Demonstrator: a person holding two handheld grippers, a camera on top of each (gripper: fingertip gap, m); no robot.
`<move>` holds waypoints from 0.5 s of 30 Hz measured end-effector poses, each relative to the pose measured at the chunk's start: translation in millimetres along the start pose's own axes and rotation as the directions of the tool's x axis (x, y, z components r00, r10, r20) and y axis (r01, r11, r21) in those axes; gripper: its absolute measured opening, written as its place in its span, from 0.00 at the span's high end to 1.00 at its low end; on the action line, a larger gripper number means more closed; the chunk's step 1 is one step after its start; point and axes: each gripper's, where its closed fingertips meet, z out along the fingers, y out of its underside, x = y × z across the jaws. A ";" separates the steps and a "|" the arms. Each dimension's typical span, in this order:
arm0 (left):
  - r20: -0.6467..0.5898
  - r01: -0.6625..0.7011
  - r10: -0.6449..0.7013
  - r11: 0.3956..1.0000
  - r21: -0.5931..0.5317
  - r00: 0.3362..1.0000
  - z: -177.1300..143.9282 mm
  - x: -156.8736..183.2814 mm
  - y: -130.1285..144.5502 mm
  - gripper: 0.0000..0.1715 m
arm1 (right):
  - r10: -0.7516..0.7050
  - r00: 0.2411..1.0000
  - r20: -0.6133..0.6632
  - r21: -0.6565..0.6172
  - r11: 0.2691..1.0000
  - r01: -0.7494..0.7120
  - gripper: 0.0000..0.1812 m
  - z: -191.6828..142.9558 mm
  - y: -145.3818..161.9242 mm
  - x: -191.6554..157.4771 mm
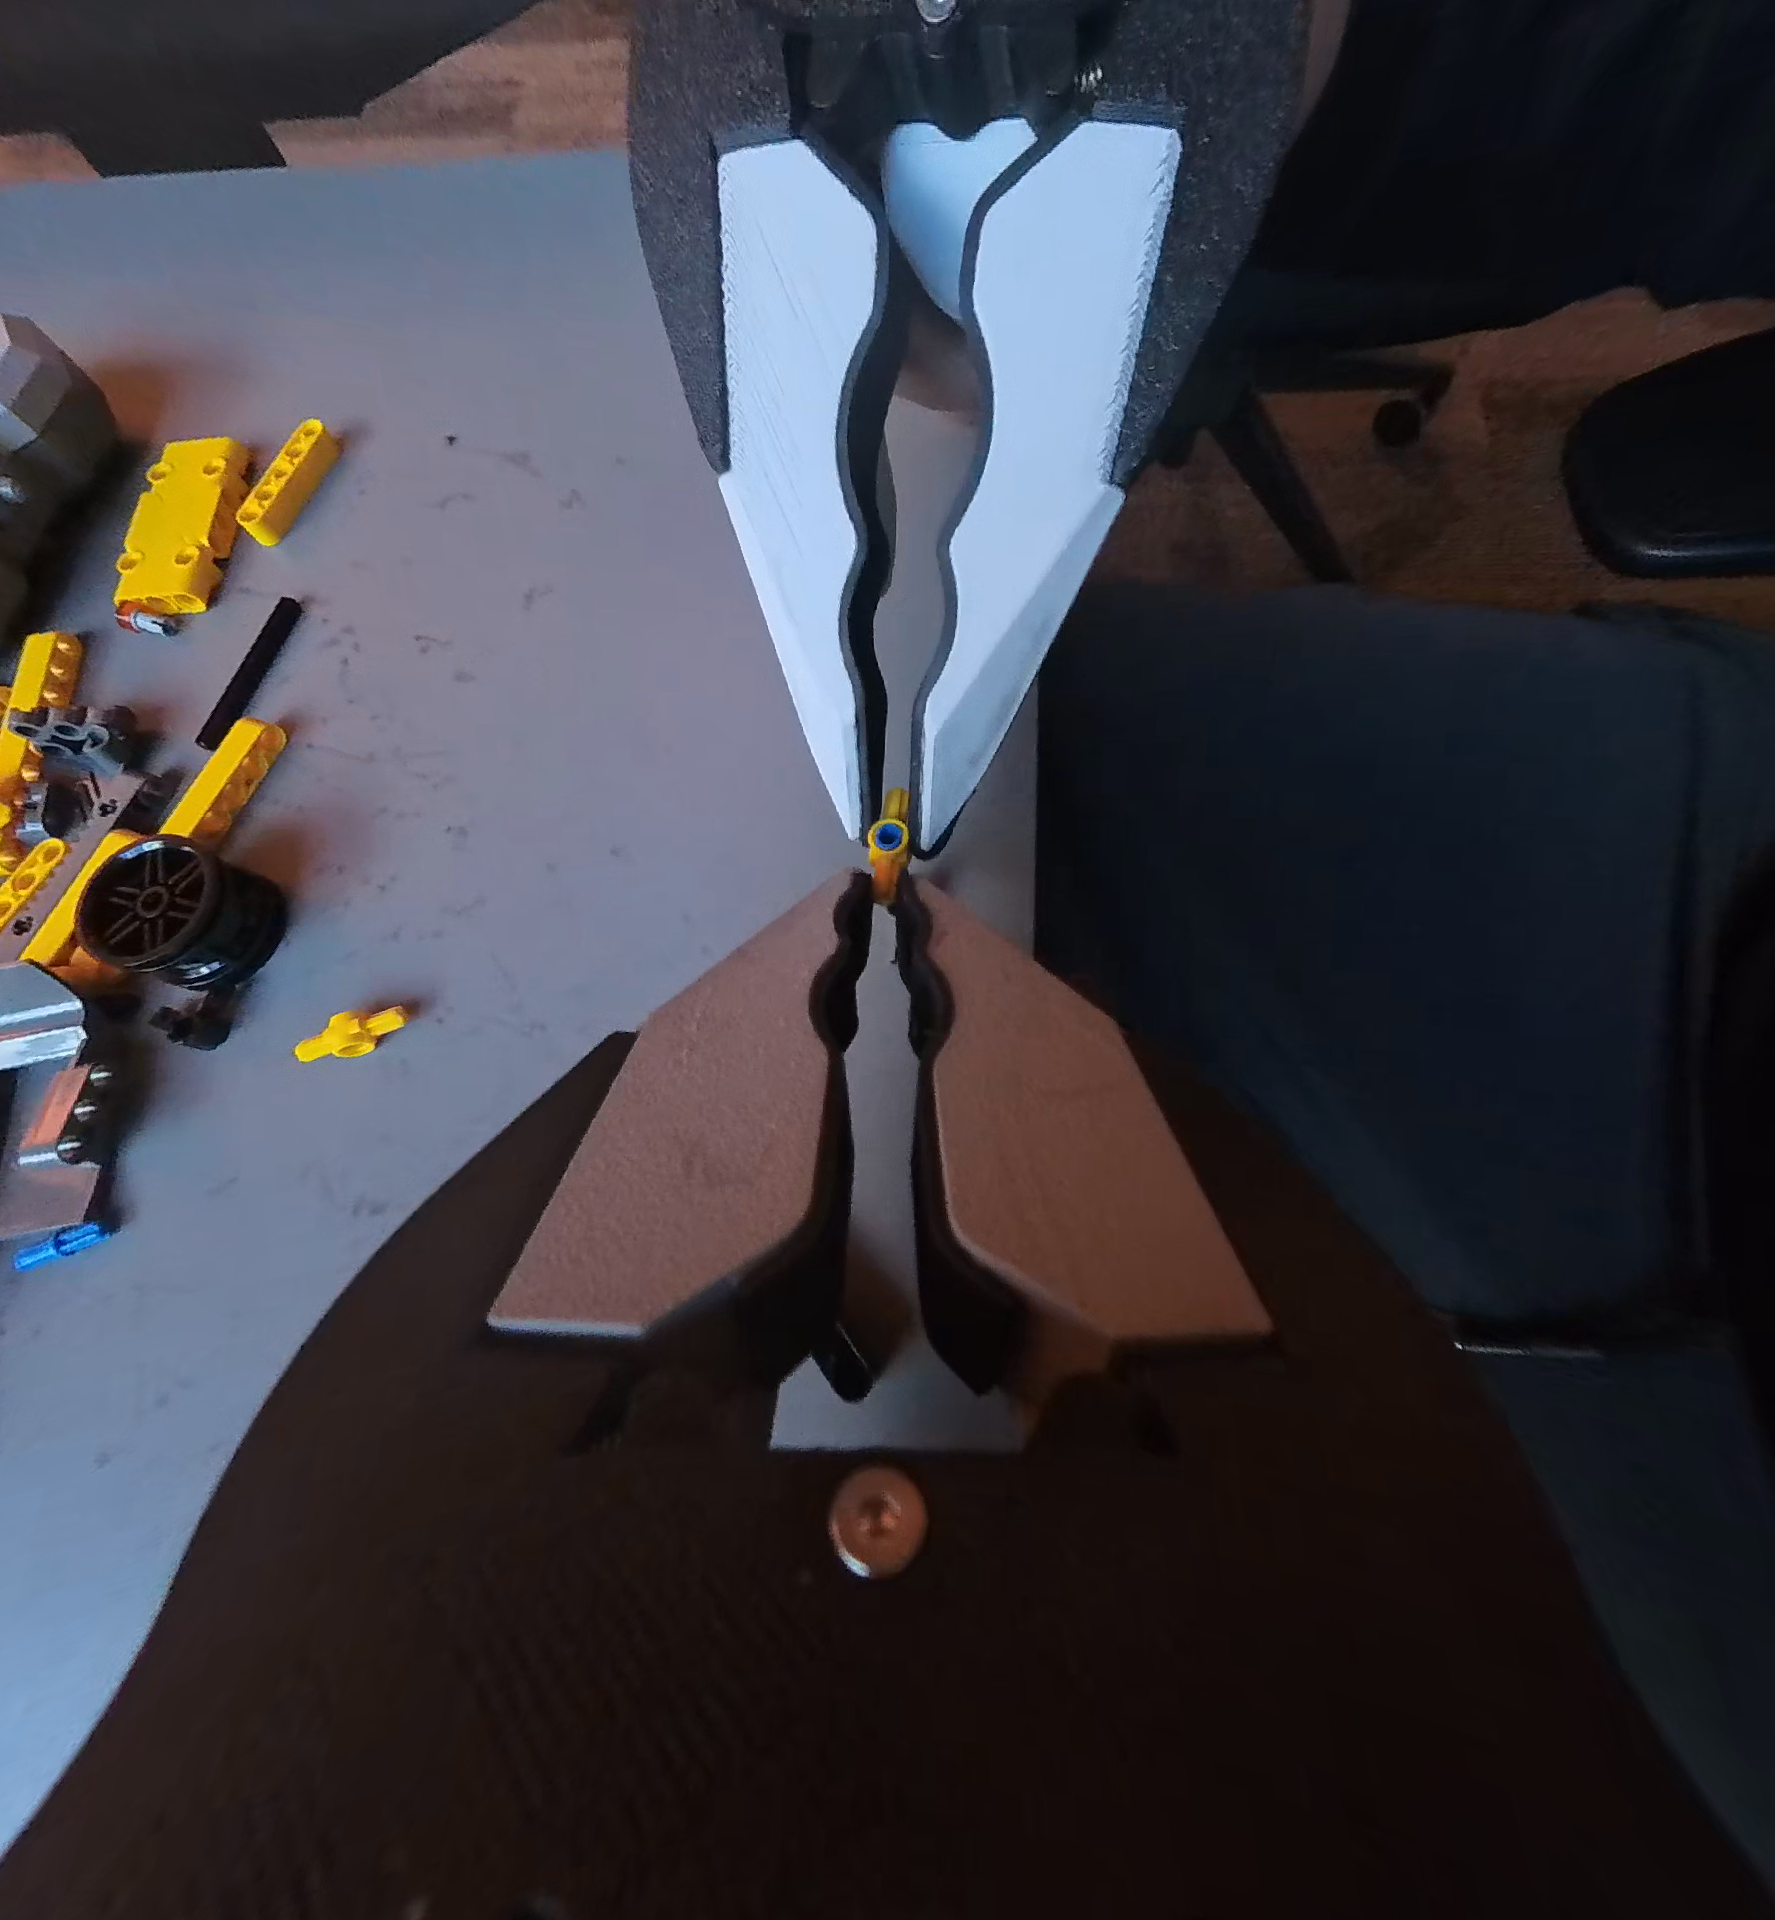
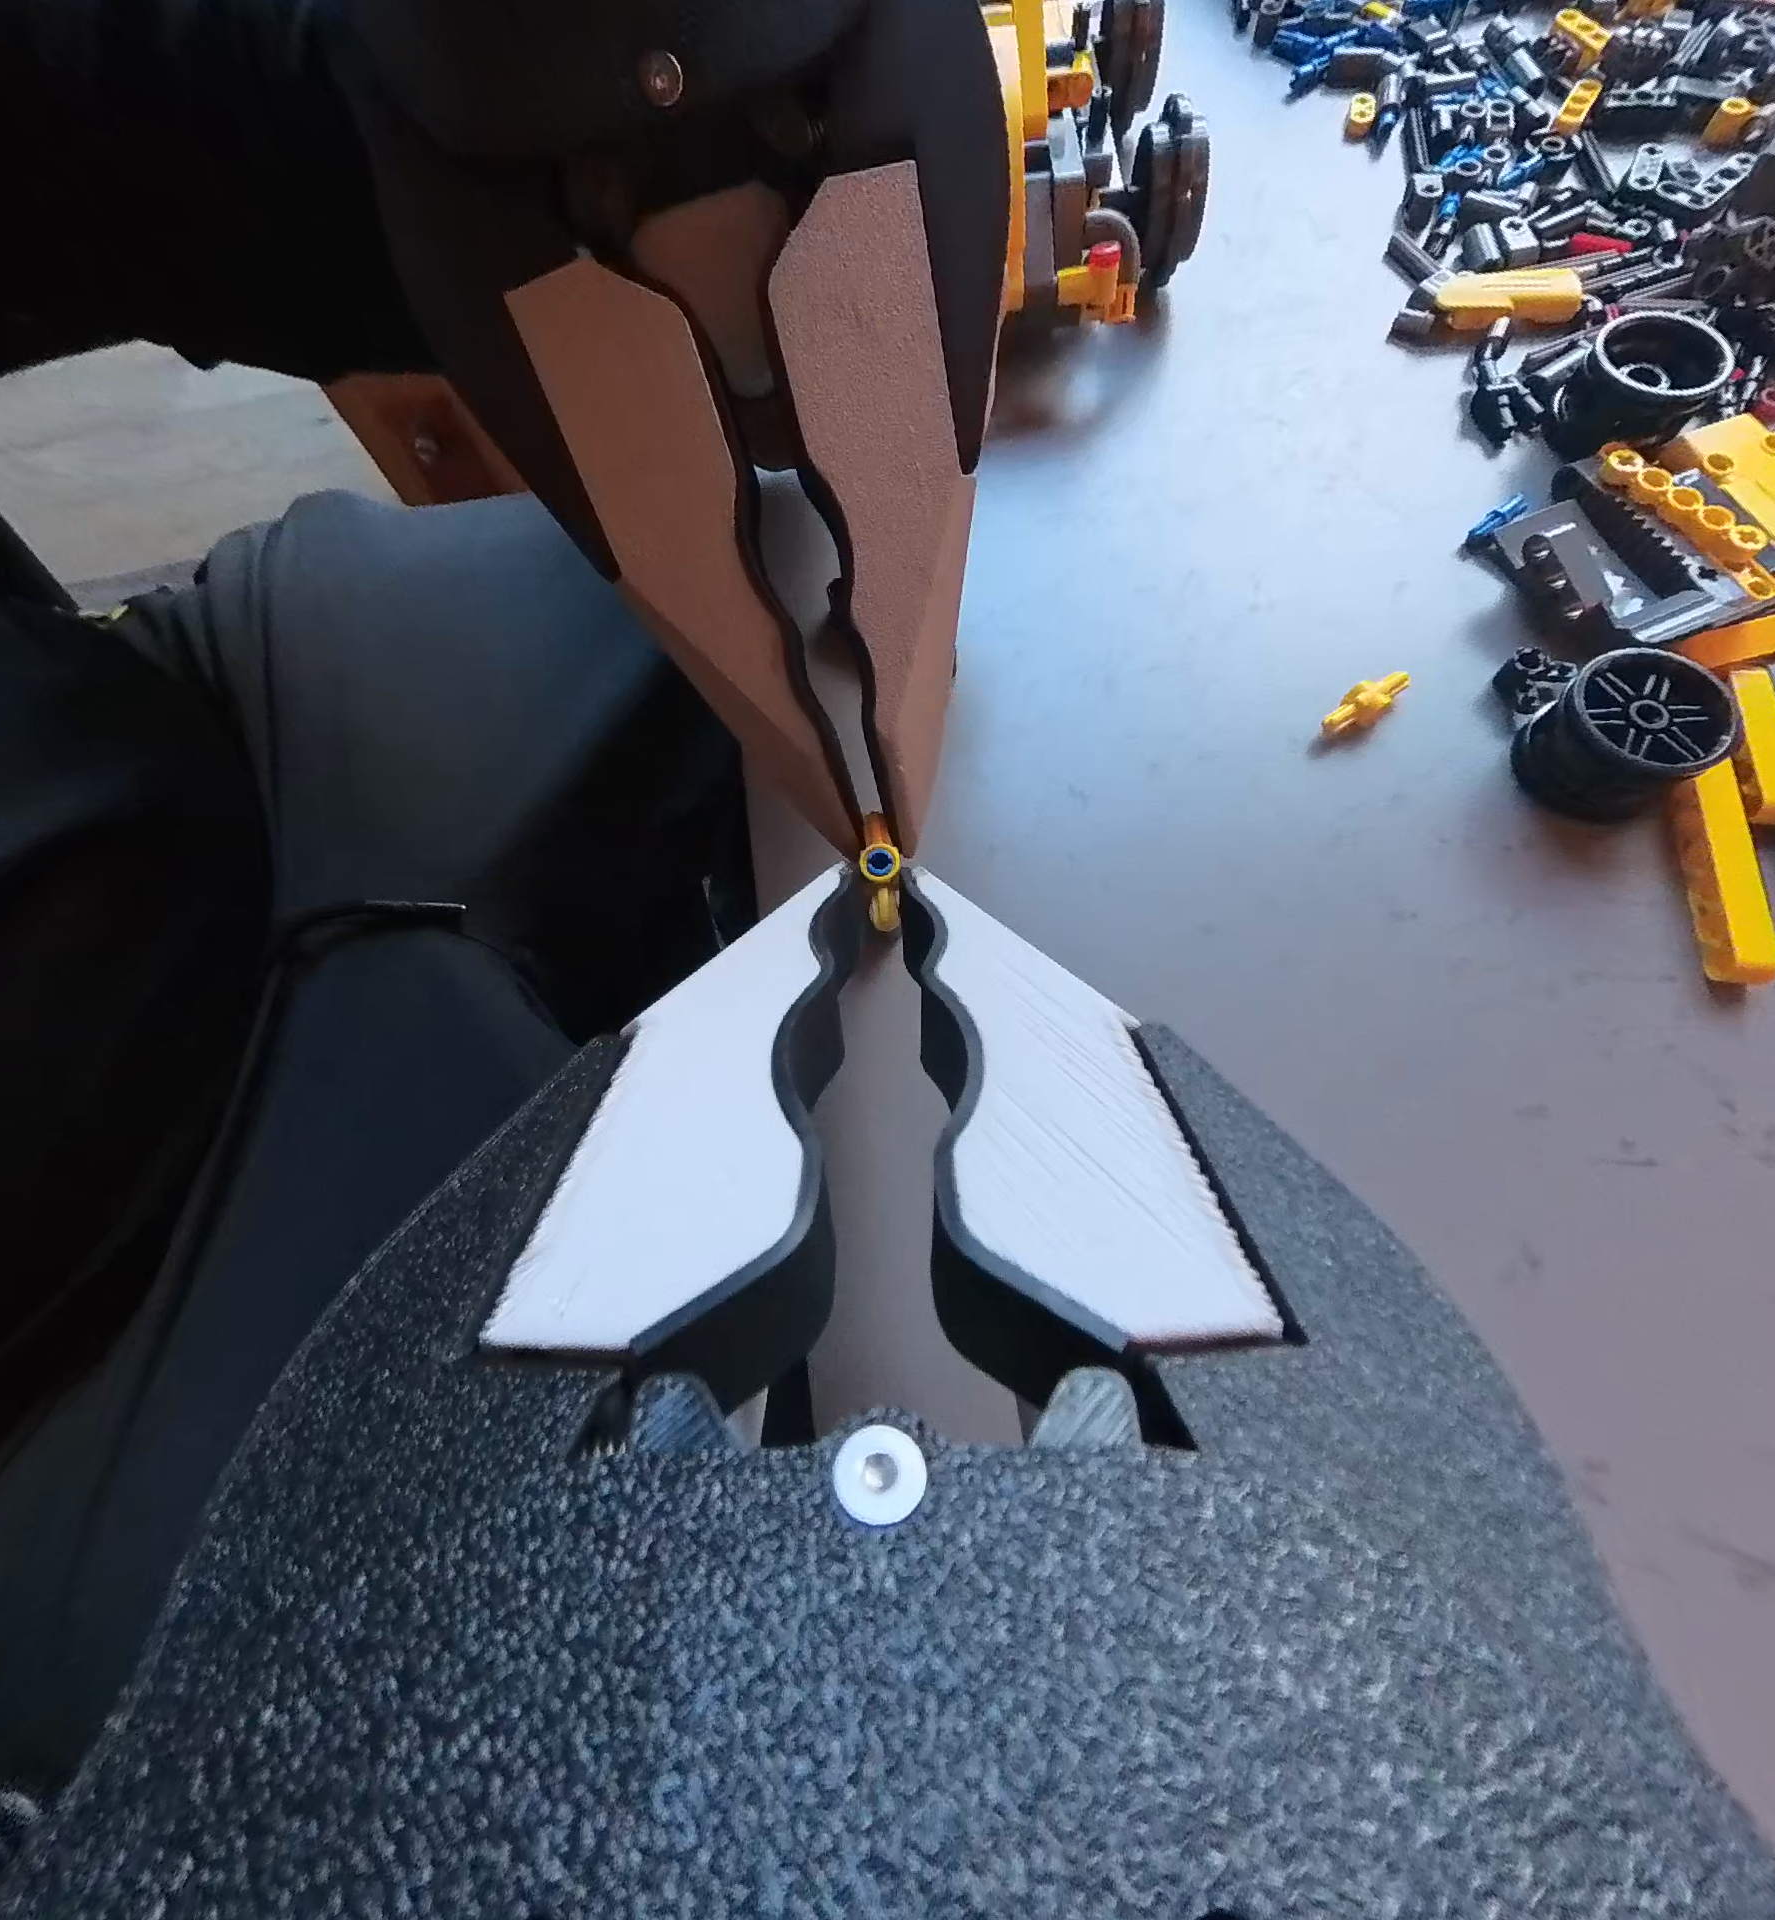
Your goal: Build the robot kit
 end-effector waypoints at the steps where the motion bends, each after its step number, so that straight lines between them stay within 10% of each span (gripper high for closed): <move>1: 0.000 0.001 -0.001 1.000 -0.001 1.000 0.3 -0.1 0.5 0.99 | 0.002 1.000 0.000 0.001 1.000 -0.002 0.97 0.4 0.5 0.1; 15: 0.003 -0.004 0.004 1.000 -0.012 1.000 -0.5 -0.5 1.4 0.99 | -0.003 1.000 -0.005 -0.001 1.000 0.003 0.97 1.2 -0.3 -0.2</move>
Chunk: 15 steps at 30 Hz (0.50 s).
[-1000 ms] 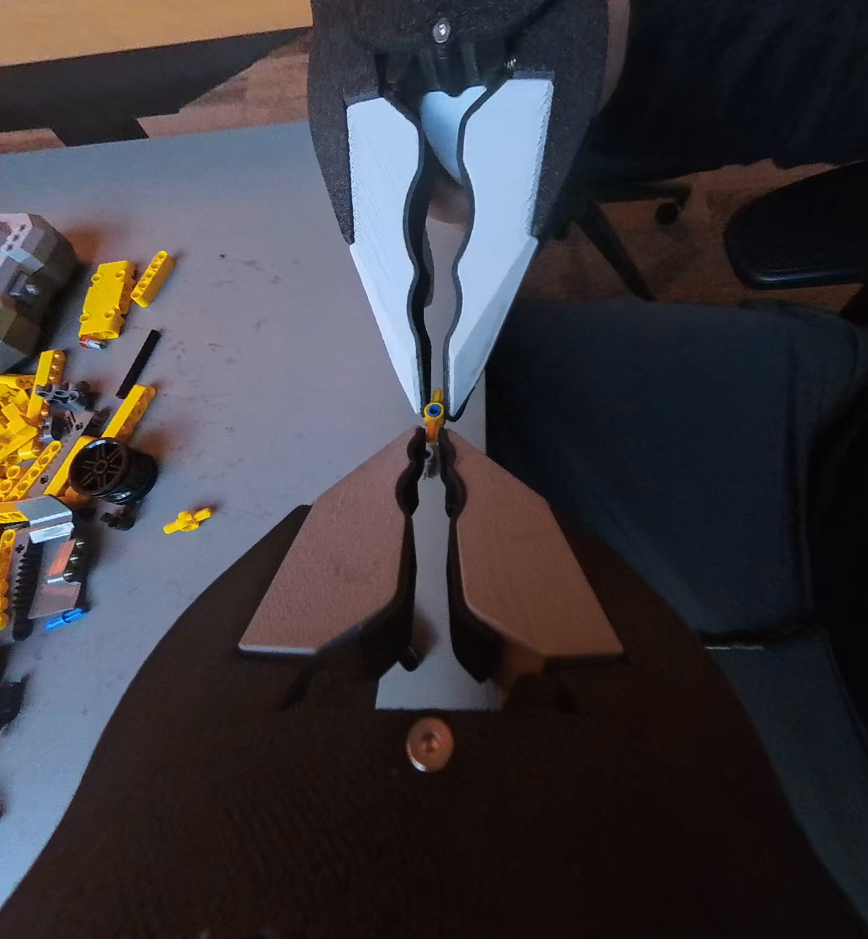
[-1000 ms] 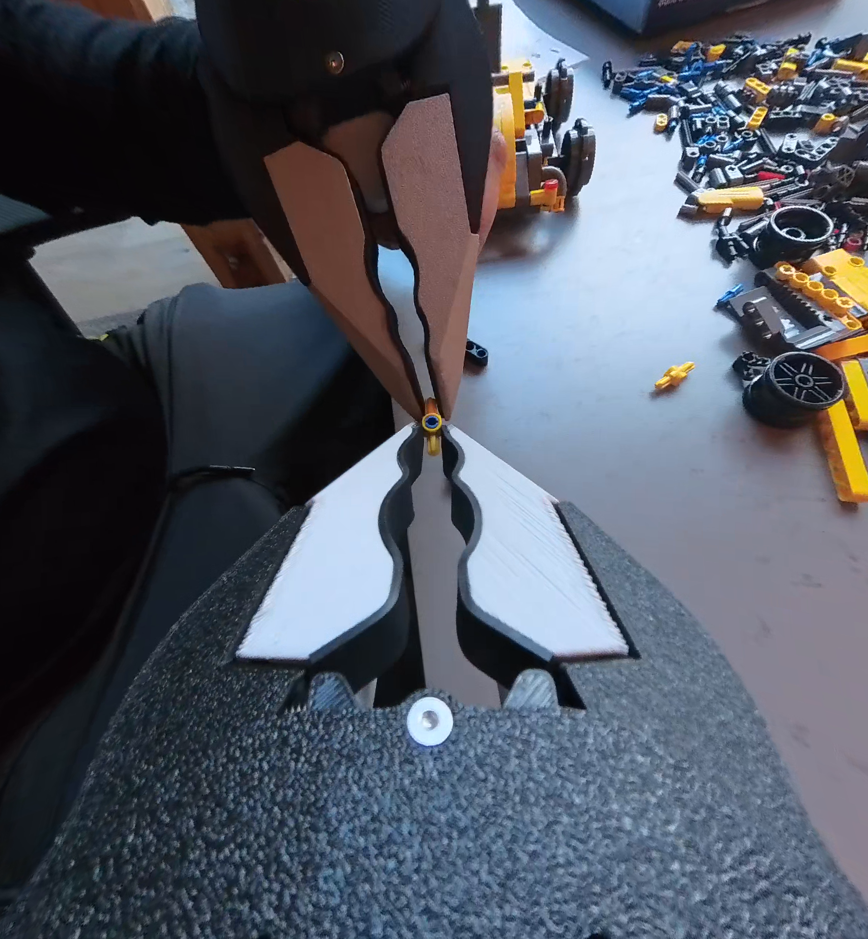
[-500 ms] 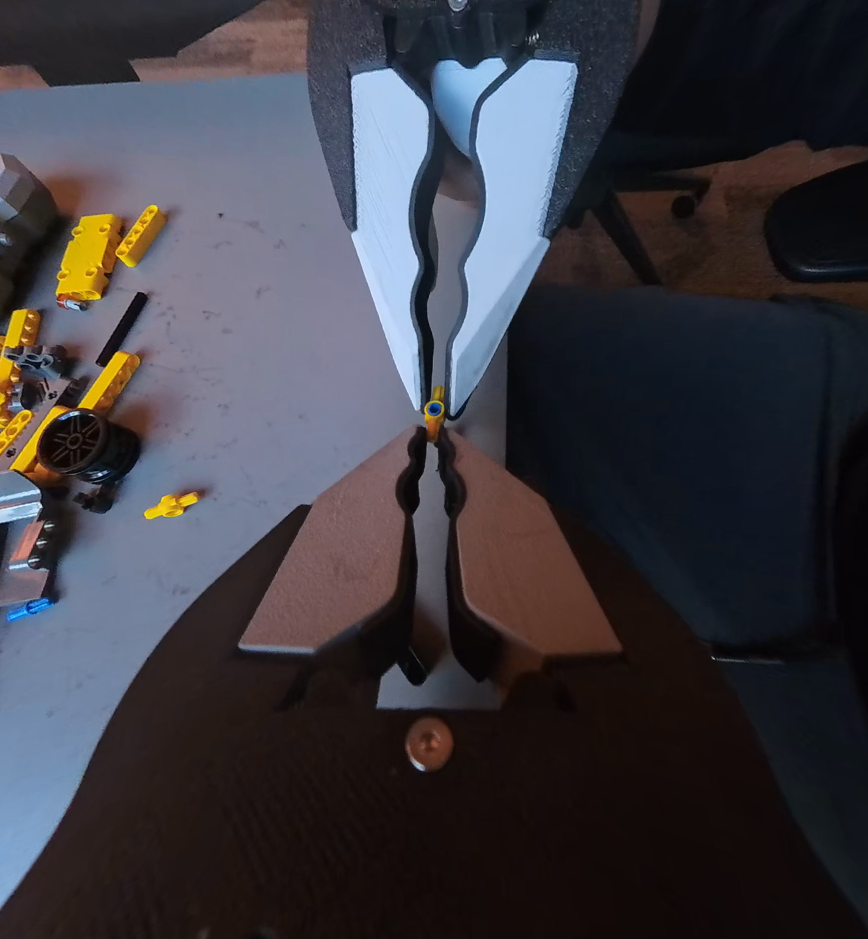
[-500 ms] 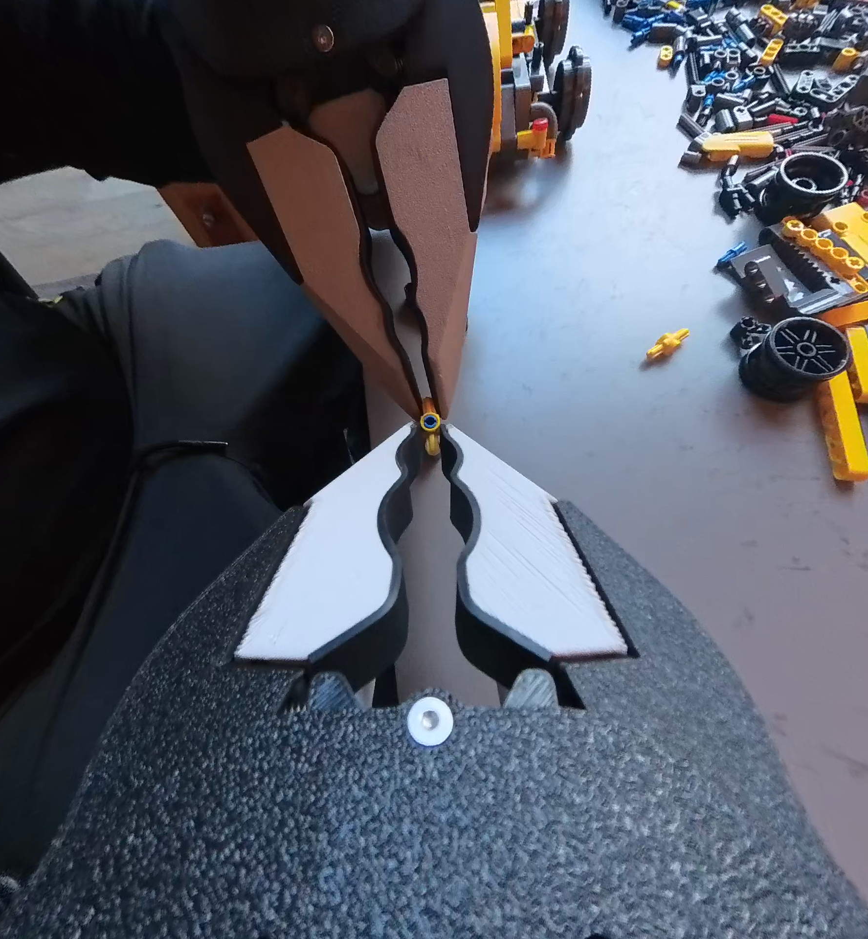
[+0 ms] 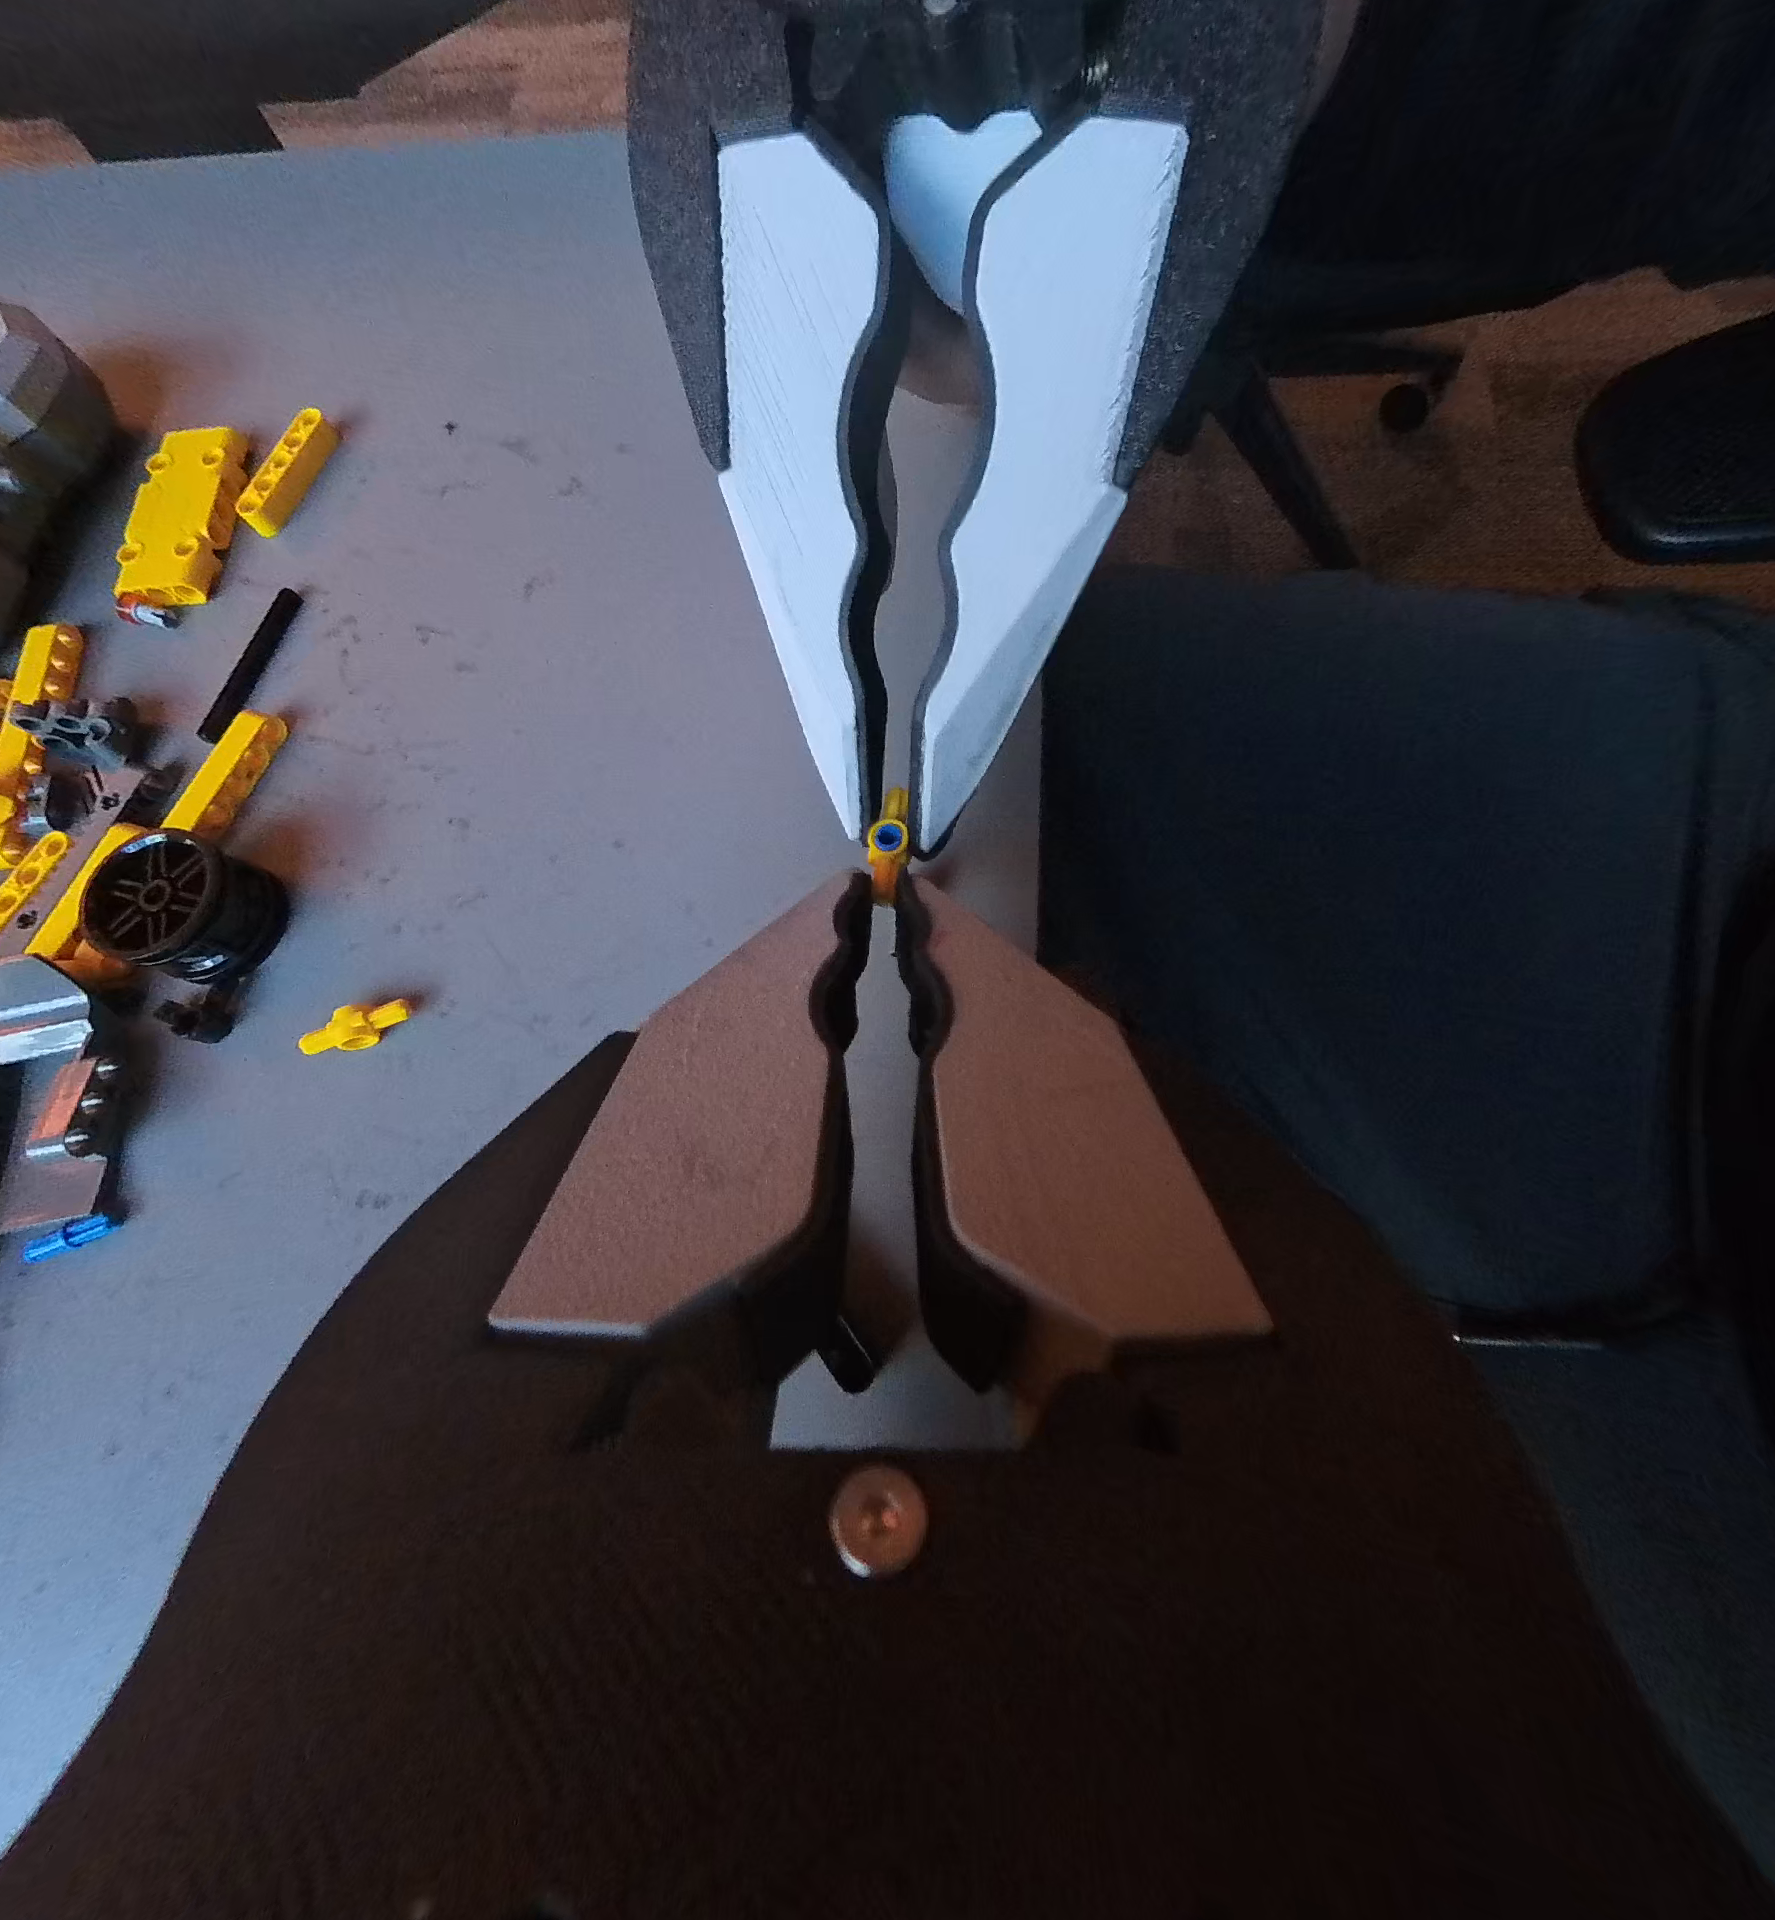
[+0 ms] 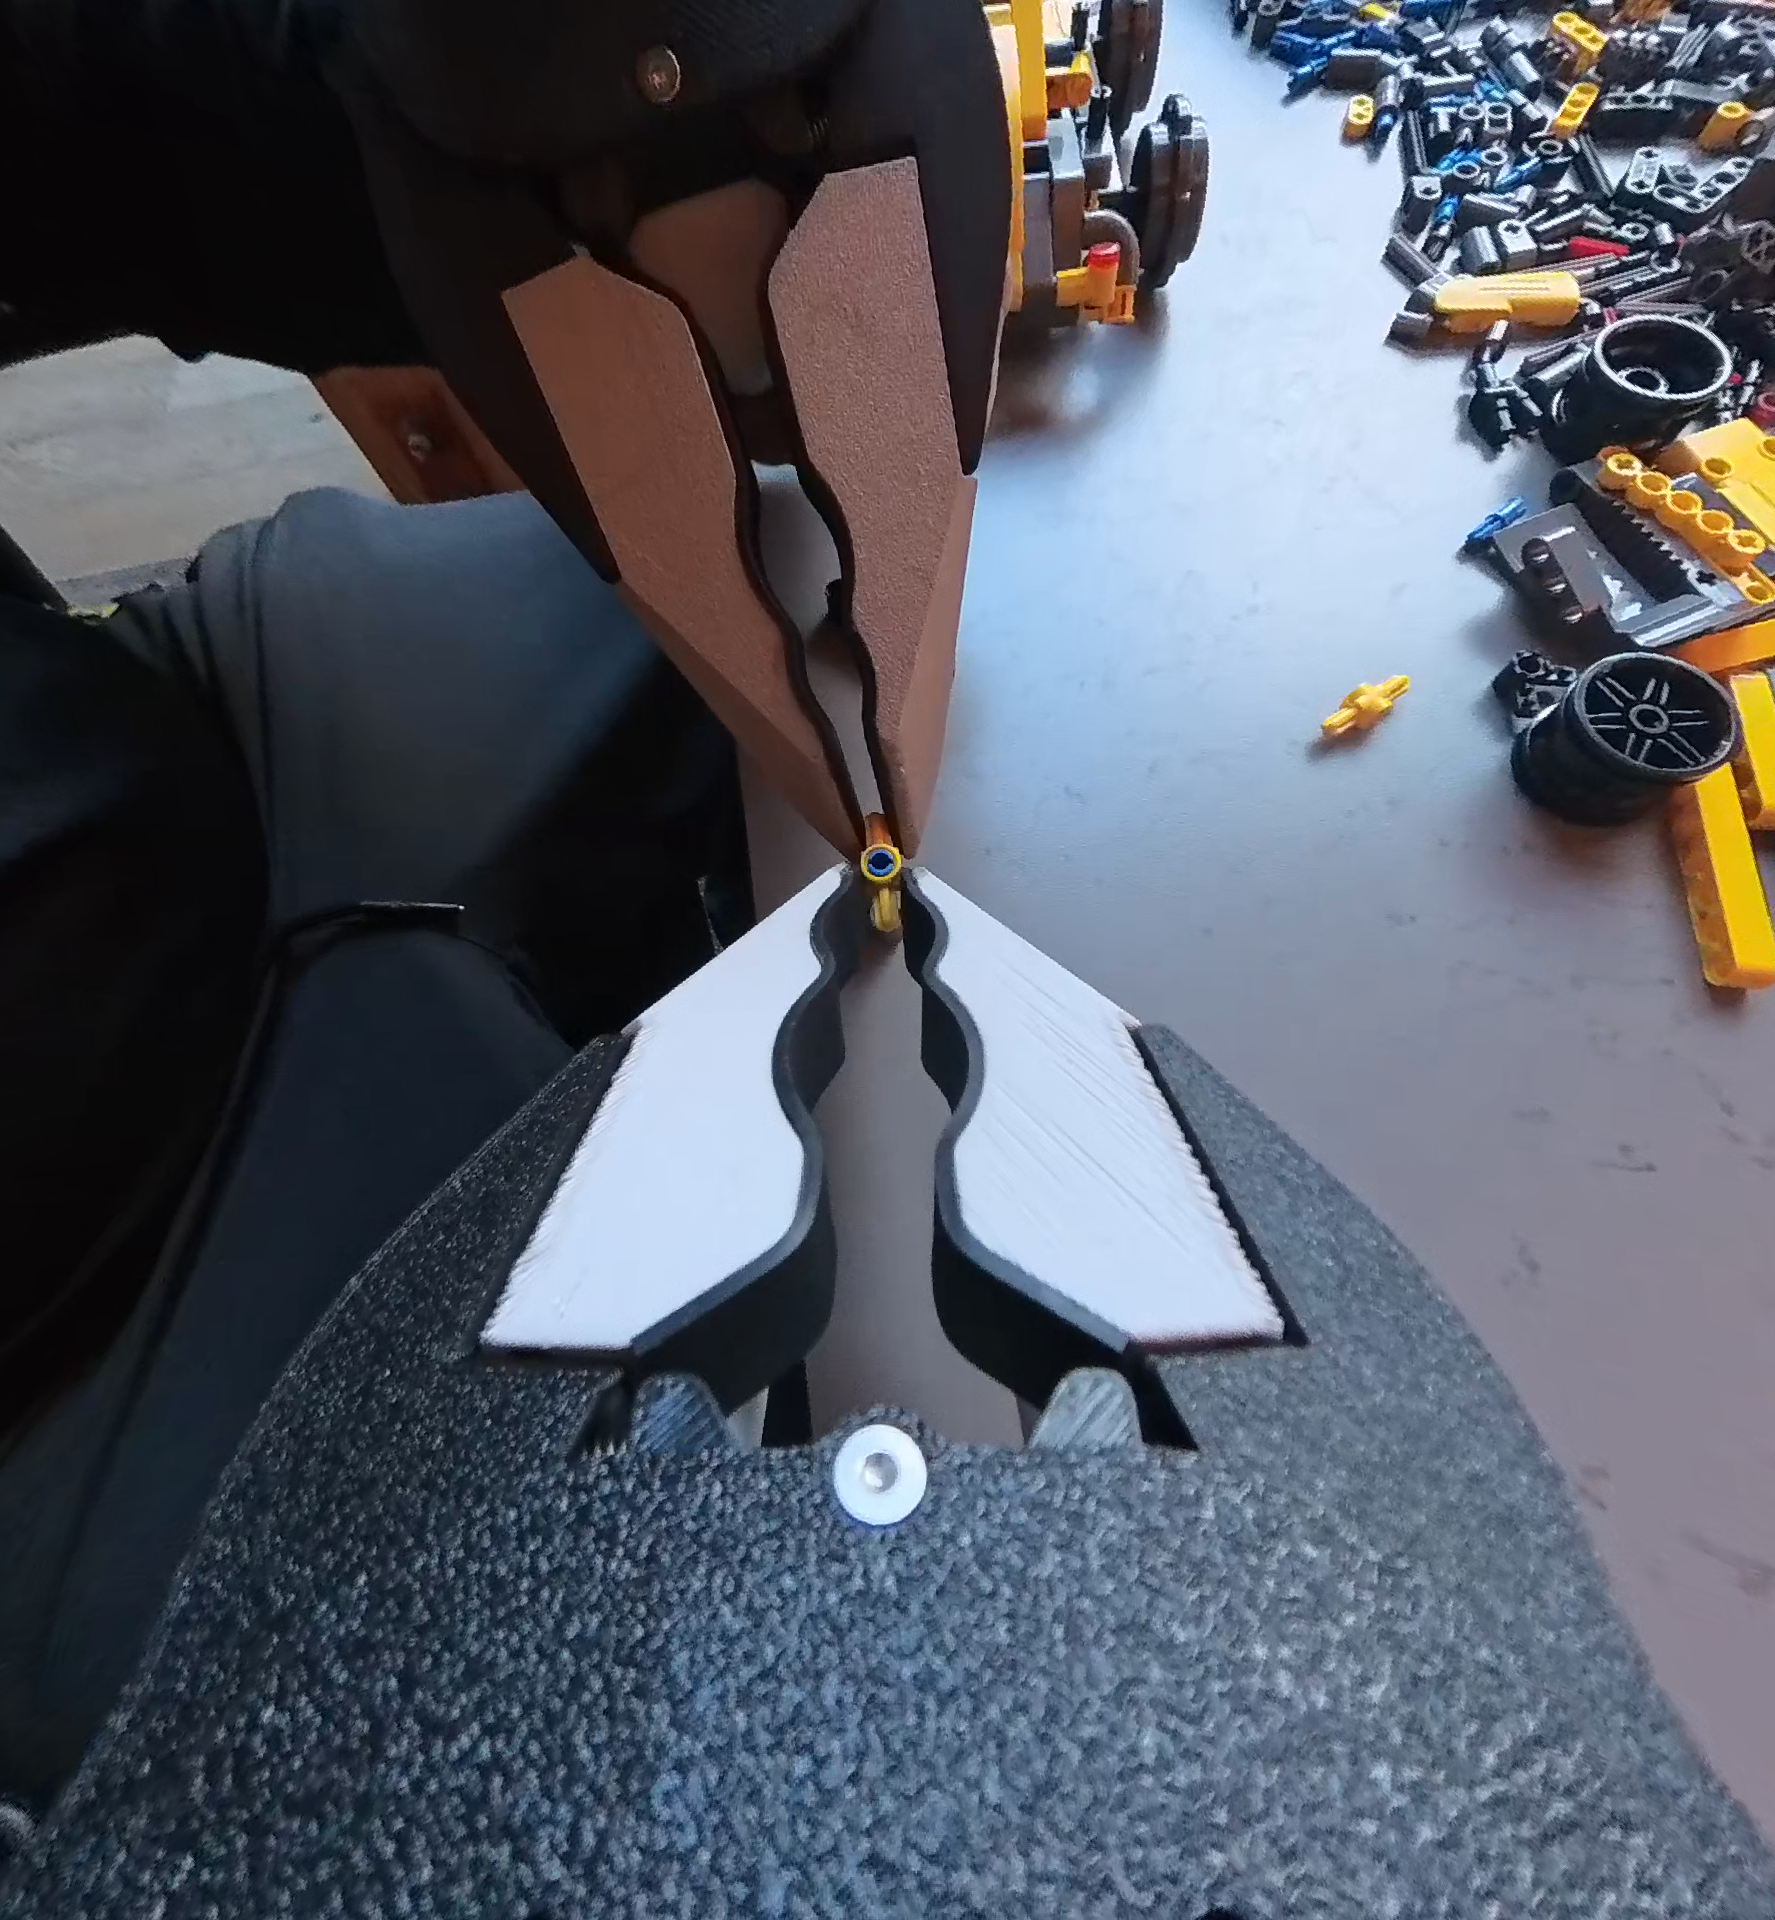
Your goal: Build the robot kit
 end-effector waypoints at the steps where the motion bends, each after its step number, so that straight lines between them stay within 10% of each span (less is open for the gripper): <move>1: 0.002 -0.003 0.003 1.000 -0.002 1.000 0.2 0.1 0.6 0.99 | 0.001 1.000 -0.001 0.000 1.000 -0.001 0.97 0.4 0.4 0.1; 15: -0.001 -0.011 0.011 1.000 -0.008 1.000 2.4 1.6 2.2 0.99 | -0.033 0.999 -0.025 -0.003 0.999 0.033 0.97 1.7 4.2 -0.1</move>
